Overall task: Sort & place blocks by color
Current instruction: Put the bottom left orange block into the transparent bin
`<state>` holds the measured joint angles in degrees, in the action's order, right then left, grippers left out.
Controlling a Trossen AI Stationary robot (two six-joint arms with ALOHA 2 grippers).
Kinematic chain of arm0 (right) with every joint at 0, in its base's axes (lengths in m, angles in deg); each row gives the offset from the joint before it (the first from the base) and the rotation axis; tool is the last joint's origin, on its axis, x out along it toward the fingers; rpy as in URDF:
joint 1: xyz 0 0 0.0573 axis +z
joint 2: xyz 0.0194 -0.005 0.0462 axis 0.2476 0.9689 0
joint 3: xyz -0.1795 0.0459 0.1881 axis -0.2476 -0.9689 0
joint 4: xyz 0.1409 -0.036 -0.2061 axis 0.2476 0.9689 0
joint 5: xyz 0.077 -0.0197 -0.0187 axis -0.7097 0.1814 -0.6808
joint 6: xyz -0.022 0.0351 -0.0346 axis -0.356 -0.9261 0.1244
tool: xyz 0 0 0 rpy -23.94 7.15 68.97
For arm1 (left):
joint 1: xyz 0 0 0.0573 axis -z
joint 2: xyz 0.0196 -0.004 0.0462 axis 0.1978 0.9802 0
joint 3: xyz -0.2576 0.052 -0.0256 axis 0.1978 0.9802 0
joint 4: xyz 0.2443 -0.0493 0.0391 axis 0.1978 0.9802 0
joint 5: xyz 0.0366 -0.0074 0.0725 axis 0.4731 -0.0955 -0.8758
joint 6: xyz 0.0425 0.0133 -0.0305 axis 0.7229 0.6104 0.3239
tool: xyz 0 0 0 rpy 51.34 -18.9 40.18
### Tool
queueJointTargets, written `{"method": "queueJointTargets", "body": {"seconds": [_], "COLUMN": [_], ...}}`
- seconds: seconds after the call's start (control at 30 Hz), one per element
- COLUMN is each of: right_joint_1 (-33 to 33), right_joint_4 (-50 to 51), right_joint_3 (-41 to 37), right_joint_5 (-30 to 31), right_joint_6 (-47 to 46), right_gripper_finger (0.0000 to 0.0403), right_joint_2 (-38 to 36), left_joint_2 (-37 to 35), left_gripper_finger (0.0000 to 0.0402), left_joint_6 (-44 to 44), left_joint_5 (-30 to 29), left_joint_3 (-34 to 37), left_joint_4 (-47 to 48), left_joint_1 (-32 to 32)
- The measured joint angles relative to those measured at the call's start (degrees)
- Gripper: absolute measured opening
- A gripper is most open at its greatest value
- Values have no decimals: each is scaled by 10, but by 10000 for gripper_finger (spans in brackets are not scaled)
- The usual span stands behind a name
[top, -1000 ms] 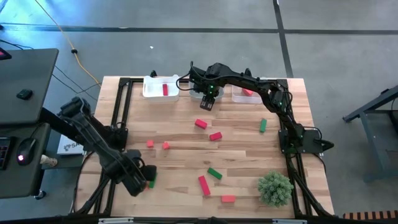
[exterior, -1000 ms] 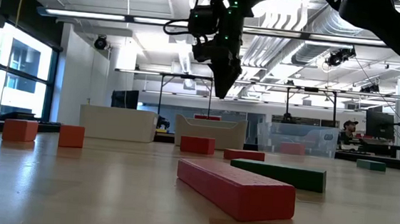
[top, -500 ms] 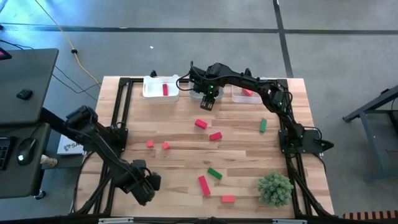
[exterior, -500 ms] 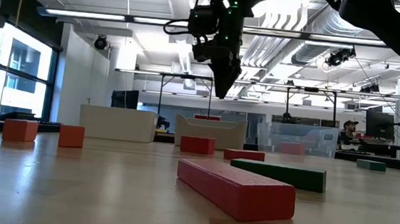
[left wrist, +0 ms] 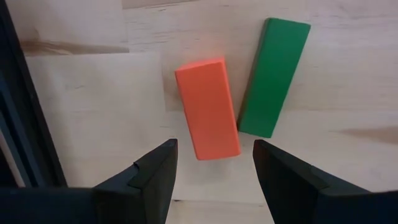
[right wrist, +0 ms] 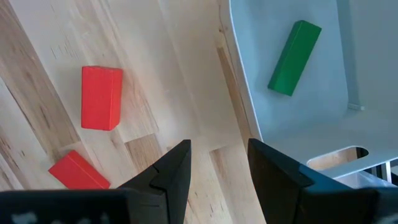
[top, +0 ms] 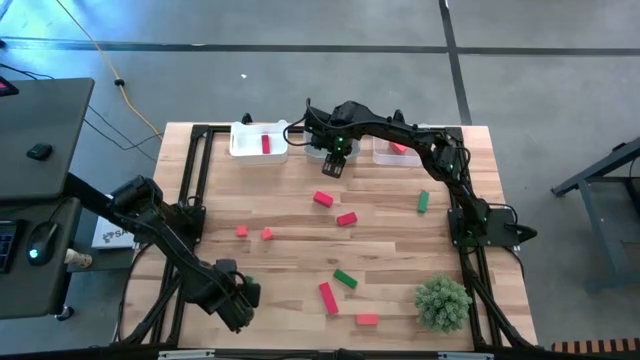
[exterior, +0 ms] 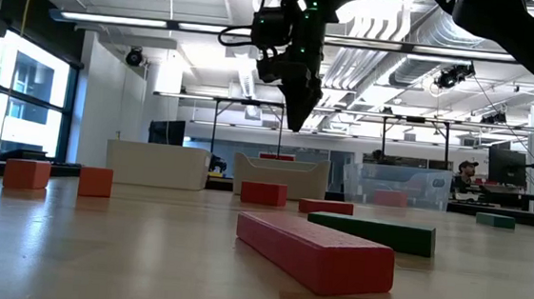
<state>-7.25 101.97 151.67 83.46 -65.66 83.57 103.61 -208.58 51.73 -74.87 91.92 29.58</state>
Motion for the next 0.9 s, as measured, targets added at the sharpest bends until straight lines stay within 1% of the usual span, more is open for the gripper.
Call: {"method": "queueJointTargets", "body": {"seconds": [0.13, 0.4, 0.7, 0.9], "right_joint_1": [0, 0, 0, 0], "right_joint_4": [0, 0, 0, 1], "right_joint_3": [0, 0, 0, 0], "right_joint_5": [0, 0, 0, 0], "right_joint_6": [0, 0, 0, 0], "right_gripper_finger": [149, 149, 149, 149], "right_joint_2": [0, 0, 0, 0], "left_joint_2": [1, 40, 66, 71], "left_gripper_finger": [200, 200, 200, 200], "left_joint_6": [0, 3, 4, 5], "left_joint_5": [0, 9, 14, 14], "left_joint_3": [0, 0, -1, -2], "left_joint_4": [1, -11, -11, -12], "left_joint_1": [-2, -5, -5, -5]}}
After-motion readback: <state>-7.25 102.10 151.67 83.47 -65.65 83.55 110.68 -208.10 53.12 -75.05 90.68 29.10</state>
